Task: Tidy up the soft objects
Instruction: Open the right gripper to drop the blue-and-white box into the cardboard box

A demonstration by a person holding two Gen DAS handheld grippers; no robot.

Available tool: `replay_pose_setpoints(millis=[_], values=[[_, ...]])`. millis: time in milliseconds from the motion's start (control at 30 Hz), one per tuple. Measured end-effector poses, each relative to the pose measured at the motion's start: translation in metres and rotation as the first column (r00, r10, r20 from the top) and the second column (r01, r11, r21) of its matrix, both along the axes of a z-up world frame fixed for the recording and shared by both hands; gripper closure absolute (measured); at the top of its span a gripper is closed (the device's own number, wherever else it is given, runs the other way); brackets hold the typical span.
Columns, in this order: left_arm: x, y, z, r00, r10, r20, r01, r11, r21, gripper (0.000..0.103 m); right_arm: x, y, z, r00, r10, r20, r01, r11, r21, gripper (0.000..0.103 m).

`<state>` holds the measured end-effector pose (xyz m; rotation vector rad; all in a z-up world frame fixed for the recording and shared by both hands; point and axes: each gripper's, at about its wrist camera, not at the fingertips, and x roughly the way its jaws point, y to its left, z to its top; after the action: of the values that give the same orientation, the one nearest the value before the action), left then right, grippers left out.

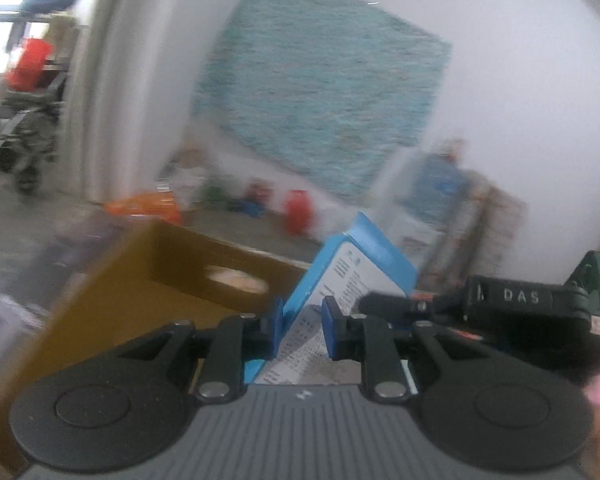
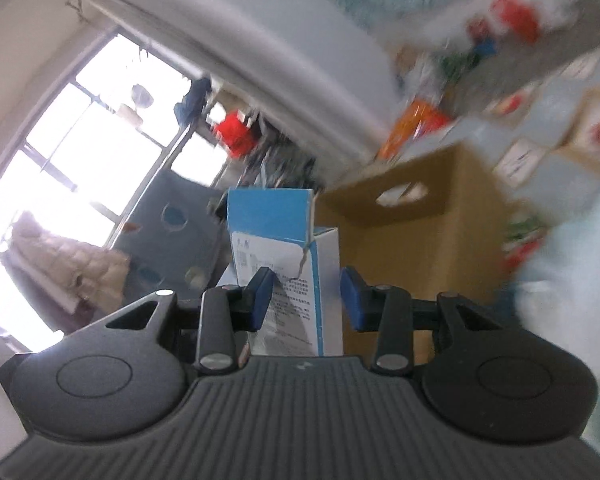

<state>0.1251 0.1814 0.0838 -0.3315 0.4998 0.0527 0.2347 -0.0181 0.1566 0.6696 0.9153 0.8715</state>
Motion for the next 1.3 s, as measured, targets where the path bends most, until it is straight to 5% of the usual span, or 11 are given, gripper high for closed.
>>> replay_pose_setpoints(millis=[333,500,633,767,967,1133,1300], values=[[0.096,0.109,-0.047,0.949,0.145,-0.279,-0.152,0.988,-0.005,0.081,0.064,0.142,-0.063,0.963,0.031,-0.267,-0.058,0.994,-0.095,0.068],[0.109,0.118,-0.067,0.93,0.227,-0.288,-0.212,0.974,0.081,0.073,0.084,0.167,-0.1,0.933,-0.069,-0.354,0.019,0.99,-0.143,0.068],[0.107,0.125,-0.072,0.929,0.233,-0.289,-0.228,0.972,0.049,0.07,0.092,0.173,-0.133,0.894,-0.146,-0.423,0.076,0.981,-0.178,0.067],[0.089,0.13,-0.062,0.941,0.229,-0.248,-0.231,0.973,0.021,0.062,0.093,0.165,-0.136,0.916,-0.143,-0.375,0.072,0.978,-0.198,0.067],[0.061,0.132,-0.046,0.962,0.212,-0.17,-0.218,0.976,-0.018,0.044,0.083,0.175,-0.116,0.946,0.066,-0.316,-0.15,0.957,-0.247,0.065],[0.039,0.139,-0.033,0.96,0.258,-0.11,-0.265,0.963,-0.053,0.029,0.043,0.217,-0.114,0.895,0.324,-0.307,-0.417,0.851,-0.319,0.065],[0.024,0.149,-0.03,0.947,0.312,-0.079,-0.318,0.944,-0.082,0.023,0.031,0.256,-0.128,0.882,0.374,-0.286,-0.466,0.784,-0.41,0.065]])
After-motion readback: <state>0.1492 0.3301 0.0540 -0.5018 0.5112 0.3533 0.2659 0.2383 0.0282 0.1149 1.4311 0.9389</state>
